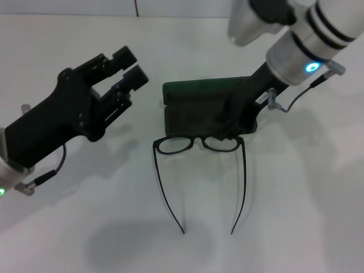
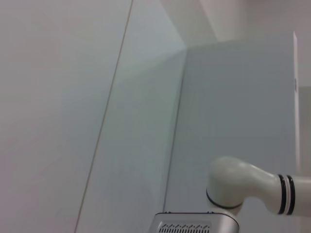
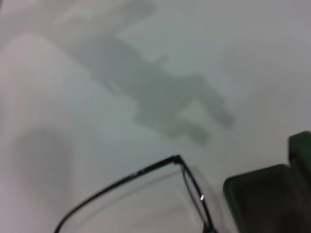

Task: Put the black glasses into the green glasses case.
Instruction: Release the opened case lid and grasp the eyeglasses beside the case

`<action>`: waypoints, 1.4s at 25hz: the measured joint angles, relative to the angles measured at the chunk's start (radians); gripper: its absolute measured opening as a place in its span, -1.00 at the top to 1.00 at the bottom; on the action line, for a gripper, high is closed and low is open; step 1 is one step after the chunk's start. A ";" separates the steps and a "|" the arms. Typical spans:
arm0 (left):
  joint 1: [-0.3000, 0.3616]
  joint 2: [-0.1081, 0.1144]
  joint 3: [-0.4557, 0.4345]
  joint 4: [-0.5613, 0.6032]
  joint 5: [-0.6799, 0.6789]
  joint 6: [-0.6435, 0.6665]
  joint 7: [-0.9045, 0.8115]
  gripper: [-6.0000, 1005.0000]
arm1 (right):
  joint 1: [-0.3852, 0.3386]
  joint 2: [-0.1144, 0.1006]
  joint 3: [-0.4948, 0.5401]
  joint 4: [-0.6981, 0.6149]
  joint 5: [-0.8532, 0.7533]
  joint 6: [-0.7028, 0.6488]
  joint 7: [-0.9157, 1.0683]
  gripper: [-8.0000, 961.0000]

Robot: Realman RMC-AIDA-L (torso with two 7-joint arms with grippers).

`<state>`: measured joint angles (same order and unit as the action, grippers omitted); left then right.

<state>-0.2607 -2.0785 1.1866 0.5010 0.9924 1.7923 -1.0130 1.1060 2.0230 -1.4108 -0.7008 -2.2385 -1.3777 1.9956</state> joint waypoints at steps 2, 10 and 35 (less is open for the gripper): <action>0.020 0.003 0.000 0.002 0.000 0.004 0.000 0.26 | 0.030 0.004 -0.039 0.020 -0.012 0.018 -0.002 0.51; 0.104 0.037 -0.007 -0.013 0.037 0.026 0.039 0.29 | 0.123 0.005 -0.209 0.044 0.011 0.099 0.066 0.02; 0.127 0.030 -0.007 -0.144 0.043 0.027 0.184 0.38 | 0.164 0.005 -0.437 0.145 0.236 0.192 0.047 0.09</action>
<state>-0.1338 -2.0490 1.1794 0.3567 1.0355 1.8192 -0.8292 1.2700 2.0279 -1.8480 -0.5555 -2.0027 -1.1859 2.0423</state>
